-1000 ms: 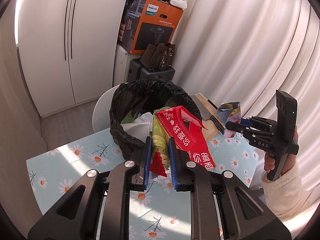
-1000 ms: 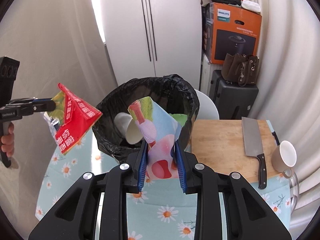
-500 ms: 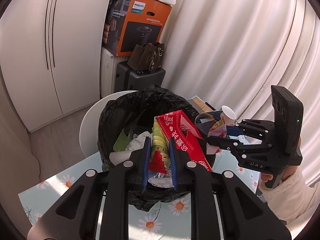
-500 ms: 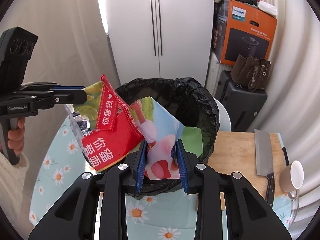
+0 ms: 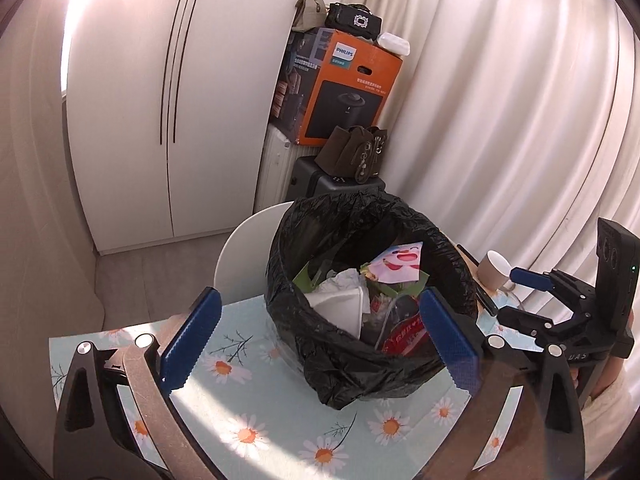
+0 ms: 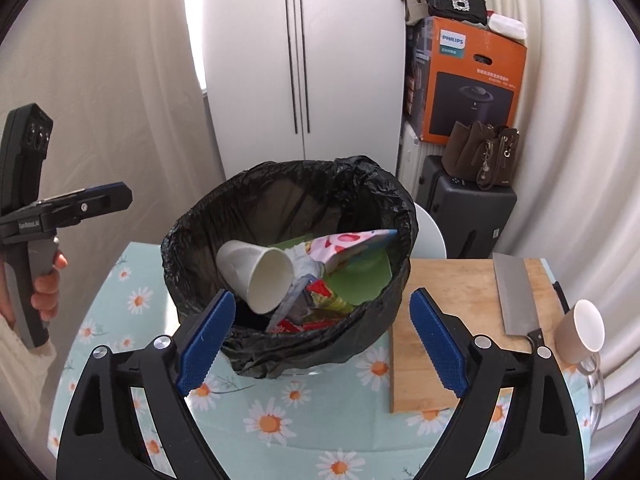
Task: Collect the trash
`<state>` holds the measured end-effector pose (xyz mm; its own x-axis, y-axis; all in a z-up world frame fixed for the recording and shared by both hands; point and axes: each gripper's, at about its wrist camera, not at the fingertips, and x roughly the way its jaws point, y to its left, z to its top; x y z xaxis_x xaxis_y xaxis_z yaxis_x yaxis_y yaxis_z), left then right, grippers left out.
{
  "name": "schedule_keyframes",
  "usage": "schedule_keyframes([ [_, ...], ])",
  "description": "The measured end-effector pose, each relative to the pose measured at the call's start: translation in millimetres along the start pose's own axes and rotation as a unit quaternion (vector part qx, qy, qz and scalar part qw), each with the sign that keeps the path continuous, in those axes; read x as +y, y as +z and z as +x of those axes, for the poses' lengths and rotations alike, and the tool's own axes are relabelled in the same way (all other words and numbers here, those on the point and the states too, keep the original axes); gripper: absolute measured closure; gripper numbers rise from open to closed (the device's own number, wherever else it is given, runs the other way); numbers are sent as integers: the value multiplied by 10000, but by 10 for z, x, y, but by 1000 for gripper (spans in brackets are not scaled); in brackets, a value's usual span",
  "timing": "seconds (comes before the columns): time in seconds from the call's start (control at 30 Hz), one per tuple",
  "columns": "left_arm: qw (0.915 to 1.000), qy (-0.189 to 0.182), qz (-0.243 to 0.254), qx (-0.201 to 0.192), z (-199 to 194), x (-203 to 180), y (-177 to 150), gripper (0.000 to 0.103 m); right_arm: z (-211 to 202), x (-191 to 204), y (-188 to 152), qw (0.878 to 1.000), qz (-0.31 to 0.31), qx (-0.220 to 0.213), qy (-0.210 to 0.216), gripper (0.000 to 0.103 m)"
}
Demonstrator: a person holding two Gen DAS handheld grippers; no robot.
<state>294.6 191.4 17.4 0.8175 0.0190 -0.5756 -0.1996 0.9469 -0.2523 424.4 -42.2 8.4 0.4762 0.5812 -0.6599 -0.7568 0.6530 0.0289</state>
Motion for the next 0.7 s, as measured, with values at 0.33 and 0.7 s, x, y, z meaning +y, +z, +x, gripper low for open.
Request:
schedule_keyframes([
  [0.33, 9975, 277, 644, 42, -435, -267, -728, 6, -711, 25, -583, 9936, 433, -208, -1026, 10],
  [0.7, 9934, 92, 1108, 287, -845, -560, -1320, 6, -1116, 273, -1344, 9909, 648, 26, -1176, 9],
])
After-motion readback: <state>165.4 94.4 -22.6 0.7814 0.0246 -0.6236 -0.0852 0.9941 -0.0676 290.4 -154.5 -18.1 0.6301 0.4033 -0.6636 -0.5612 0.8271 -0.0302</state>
